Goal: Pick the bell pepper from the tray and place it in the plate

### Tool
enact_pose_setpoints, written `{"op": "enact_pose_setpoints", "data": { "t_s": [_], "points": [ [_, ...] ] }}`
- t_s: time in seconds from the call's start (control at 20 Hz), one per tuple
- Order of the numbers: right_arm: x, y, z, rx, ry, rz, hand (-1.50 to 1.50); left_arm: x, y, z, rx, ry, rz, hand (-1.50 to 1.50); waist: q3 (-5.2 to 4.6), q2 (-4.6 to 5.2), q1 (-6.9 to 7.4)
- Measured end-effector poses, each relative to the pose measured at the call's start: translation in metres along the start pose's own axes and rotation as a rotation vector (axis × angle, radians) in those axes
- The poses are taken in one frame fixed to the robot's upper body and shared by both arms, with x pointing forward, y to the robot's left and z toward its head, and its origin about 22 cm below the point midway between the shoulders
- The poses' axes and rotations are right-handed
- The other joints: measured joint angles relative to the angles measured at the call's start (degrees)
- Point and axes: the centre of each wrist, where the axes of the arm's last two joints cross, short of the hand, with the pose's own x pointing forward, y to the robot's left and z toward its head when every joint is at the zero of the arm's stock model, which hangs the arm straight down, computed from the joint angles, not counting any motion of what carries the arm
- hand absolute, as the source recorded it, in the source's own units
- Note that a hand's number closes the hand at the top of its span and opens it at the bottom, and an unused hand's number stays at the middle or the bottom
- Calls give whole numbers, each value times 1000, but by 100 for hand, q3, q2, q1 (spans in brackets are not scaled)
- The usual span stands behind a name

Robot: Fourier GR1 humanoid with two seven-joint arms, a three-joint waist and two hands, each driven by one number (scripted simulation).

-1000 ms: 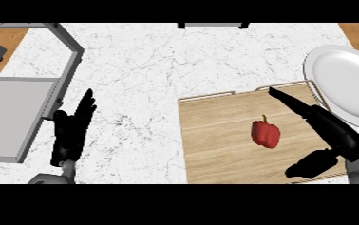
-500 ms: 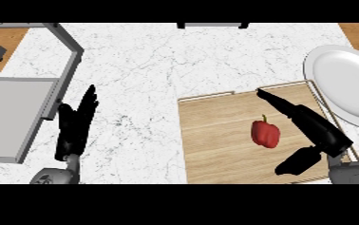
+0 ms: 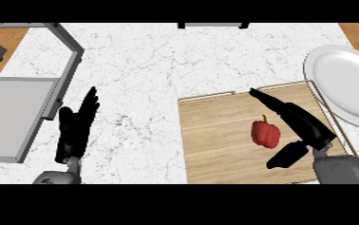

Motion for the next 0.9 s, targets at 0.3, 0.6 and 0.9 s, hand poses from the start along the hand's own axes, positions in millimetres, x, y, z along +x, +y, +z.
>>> {"op": "enact_pose_setpoints", "data": {
  "t_s": [0.3, 0.6, 0.9],
  "points": [
    [1, 7, -9, -29, -42, 51, 150, 3, 5, 1, 8, -1, -5, 0, -4, -4, -2],
    [-1, 3, -9, -105, -52, 95, 150, 1, 10, 2, 3, 0, 2, 0, -1, -1, -1],
    [-8, -18, -6, -272, 41, 158, 150, -2, 0, 1, 2, 1, 0, 0, 0, 5, 0]
  ]
}}
